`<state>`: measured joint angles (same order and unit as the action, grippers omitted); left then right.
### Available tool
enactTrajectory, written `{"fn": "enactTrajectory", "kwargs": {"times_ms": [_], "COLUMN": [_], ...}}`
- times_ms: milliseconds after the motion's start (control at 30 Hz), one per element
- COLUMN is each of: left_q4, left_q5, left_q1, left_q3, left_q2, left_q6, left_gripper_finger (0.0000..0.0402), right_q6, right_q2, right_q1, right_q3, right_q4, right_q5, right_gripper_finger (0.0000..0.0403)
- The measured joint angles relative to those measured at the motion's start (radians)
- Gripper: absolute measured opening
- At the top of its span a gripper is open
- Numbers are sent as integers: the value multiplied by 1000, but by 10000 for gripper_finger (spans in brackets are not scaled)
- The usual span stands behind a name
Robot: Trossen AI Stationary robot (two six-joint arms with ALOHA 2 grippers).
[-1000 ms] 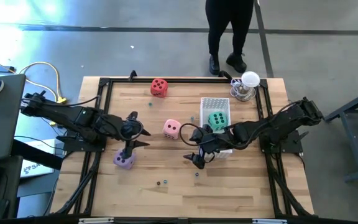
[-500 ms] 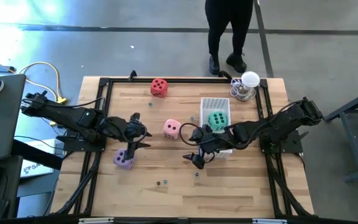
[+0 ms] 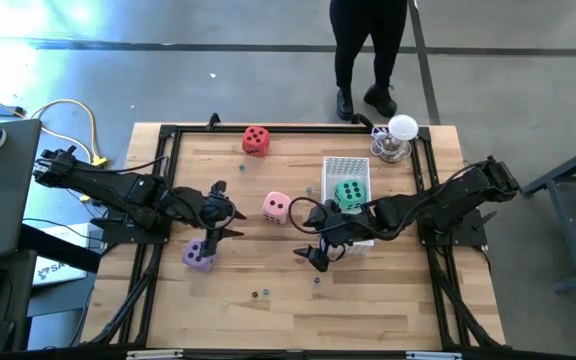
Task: Pick & Place Dice
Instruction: Put the light blue die into the white bin
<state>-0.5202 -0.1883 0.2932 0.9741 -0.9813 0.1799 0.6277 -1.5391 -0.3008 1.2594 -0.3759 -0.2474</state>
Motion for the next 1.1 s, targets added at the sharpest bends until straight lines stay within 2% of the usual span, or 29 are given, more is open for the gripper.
{"fn": "enactTrajectory", "kwargs": {"times_ms": [1100], "left_q4": [12], "left_q5": [1], "left_q1": [0], "left_q3": [0], "left_q2": [0], "left_q6": [4], "left_gripper_finger": [188], "right_q6": [0], "right_q2": [0], "right_q1": [0], "right_q3": [0], "right_q4": [0], "right_q5": [0], "right_gripper_finger": [398]}}
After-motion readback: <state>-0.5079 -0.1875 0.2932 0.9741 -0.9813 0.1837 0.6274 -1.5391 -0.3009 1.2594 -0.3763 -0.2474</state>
